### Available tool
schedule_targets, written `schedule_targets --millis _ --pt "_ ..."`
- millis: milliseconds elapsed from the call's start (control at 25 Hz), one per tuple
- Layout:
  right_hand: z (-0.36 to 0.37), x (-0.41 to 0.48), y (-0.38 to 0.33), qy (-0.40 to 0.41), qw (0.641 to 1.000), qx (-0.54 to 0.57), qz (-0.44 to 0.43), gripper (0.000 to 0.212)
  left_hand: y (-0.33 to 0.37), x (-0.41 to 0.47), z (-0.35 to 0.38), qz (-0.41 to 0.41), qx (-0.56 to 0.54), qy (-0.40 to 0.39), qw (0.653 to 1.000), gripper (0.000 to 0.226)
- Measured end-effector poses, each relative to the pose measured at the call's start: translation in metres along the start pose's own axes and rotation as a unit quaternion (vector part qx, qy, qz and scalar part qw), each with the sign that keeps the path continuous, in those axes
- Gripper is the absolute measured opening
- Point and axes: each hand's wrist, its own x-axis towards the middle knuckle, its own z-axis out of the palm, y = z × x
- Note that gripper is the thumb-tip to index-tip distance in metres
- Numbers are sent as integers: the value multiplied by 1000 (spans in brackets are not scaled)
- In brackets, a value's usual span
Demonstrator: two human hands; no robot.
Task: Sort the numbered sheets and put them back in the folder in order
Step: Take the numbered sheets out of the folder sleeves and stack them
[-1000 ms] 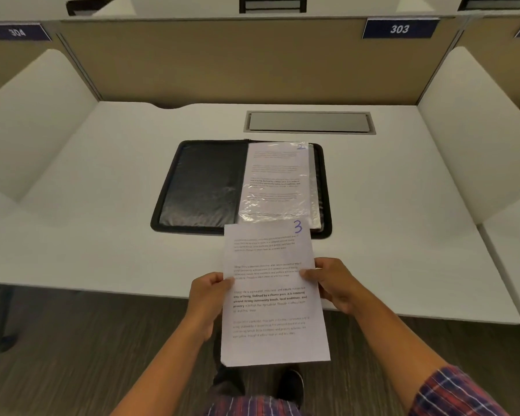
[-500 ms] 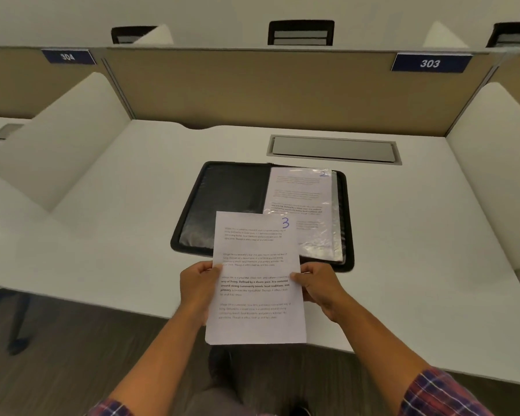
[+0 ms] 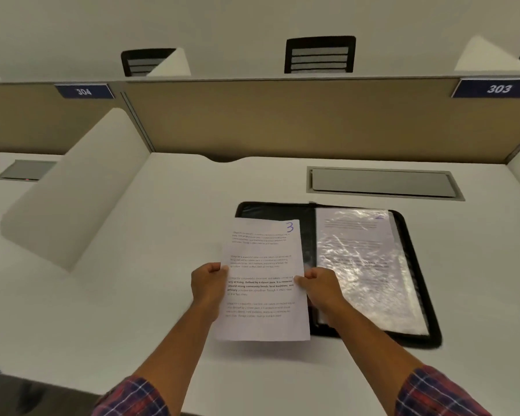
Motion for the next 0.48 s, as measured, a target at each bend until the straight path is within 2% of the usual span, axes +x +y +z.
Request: schedule_targets --millis 160,480 --pt "72 44 -39 5 1000 -14 7 17 34 86 -31 14 27 10 999 24" --pt "182 130 -111 40 998 -52 2 10 80 233 -67 46 101 59 992 24"
